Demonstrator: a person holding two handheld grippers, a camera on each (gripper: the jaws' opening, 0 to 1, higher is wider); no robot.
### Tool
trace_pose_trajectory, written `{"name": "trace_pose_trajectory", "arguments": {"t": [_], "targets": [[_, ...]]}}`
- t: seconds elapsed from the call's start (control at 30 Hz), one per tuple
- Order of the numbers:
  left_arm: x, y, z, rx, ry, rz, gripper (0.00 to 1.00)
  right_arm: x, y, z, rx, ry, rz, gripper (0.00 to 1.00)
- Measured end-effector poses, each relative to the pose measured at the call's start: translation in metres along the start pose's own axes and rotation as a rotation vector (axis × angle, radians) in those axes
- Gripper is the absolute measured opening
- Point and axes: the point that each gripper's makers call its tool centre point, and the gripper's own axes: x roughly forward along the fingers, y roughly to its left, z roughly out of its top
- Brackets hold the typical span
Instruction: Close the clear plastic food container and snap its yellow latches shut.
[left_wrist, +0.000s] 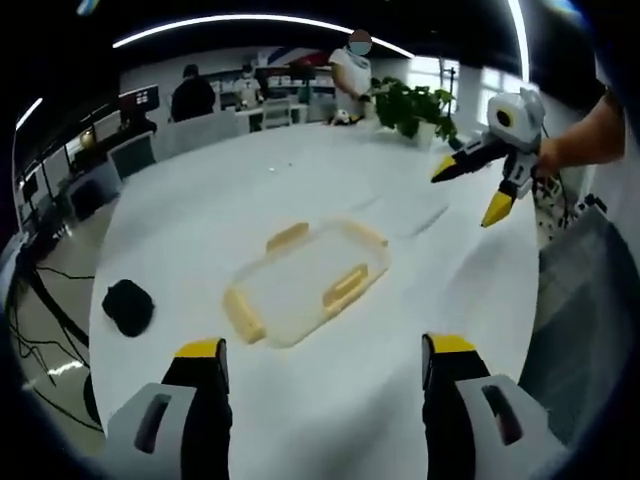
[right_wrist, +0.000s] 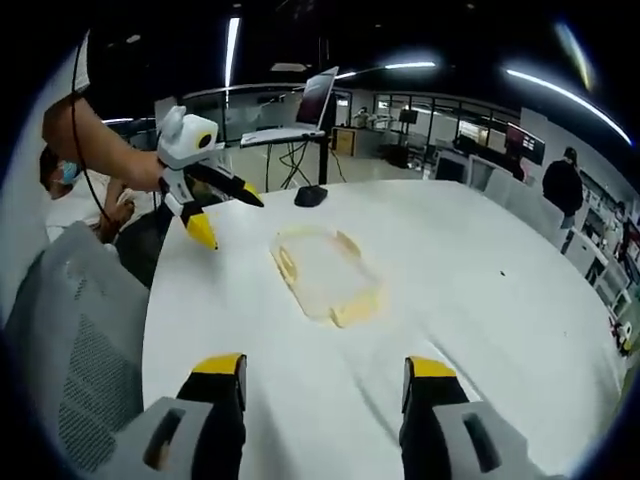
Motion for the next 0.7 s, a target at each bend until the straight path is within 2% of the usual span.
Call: {"name": "trace_pose_trajectory", "arguments": {"t": [0.47, 0.7], "targets": [[0.006, 0.008, 0.0, 0.051, 0.024, -0.028, 0.76, 0.013, -0.004, 0.007, -0.017, 0.012, 0.021, 0.59], [0.007, 0.016, 0.004, 0.08, 0.03, -0.033, 0.75, 0.02, -0.006, 0.011, -0.055, 0.025, 0.037, 0.58]]}}
